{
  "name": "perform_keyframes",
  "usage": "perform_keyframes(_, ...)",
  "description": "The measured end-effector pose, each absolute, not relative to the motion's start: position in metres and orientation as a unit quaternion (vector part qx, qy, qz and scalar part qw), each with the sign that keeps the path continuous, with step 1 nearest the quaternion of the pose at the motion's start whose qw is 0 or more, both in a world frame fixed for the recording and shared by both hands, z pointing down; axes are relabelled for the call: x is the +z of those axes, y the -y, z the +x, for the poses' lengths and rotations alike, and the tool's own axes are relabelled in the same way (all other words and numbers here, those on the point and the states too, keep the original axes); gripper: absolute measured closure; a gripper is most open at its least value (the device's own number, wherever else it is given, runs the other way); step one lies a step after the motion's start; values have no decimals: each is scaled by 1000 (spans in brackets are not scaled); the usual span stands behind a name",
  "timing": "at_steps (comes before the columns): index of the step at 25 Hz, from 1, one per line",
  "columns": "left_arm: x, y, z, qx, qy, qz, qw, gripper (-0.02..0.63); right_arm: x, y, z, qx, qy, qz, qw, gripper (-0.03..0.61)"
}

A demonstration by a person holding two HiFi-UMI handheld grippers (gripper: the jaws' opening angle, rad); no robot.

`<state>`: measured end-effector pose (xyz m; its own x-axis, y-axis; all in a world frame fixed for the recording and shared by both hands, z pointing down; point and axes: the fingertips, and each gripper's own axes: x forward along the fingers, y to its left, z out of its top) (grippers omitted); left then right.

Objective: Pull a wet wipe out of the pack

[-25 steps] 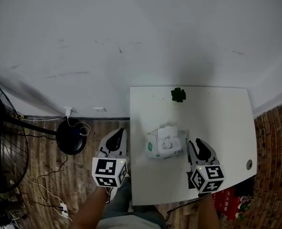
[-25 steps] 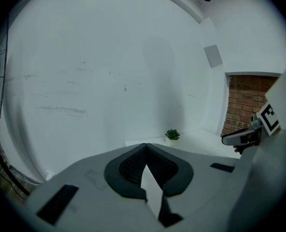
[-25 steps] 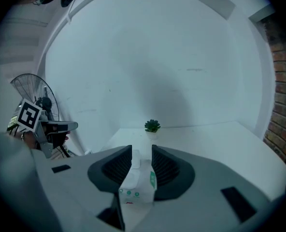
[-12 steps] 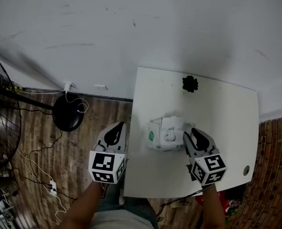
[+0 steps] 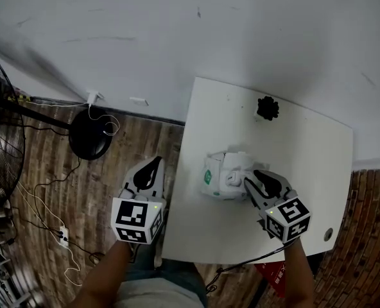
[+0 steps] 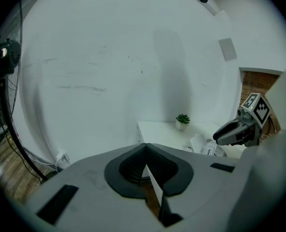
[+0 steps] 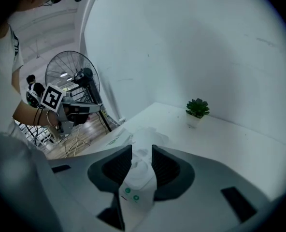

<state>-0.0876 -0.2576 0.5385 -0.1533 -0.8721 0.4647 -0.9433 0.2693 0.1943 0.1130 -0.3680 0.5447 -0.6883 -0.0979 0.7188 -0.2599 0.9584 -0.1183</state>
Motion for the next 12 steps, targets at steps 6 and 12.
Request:
perform_keyframes(6, 542, 253, -93, 70, 763, 591, 251, 611, 556, 360, 107, 85, 902, 41, 420, 449)
perform_keyframes(12, 544, 247, -97, 68, 770, 581, 256, 611, 565, 354, 109, 76, 883, -4, 464, 449)
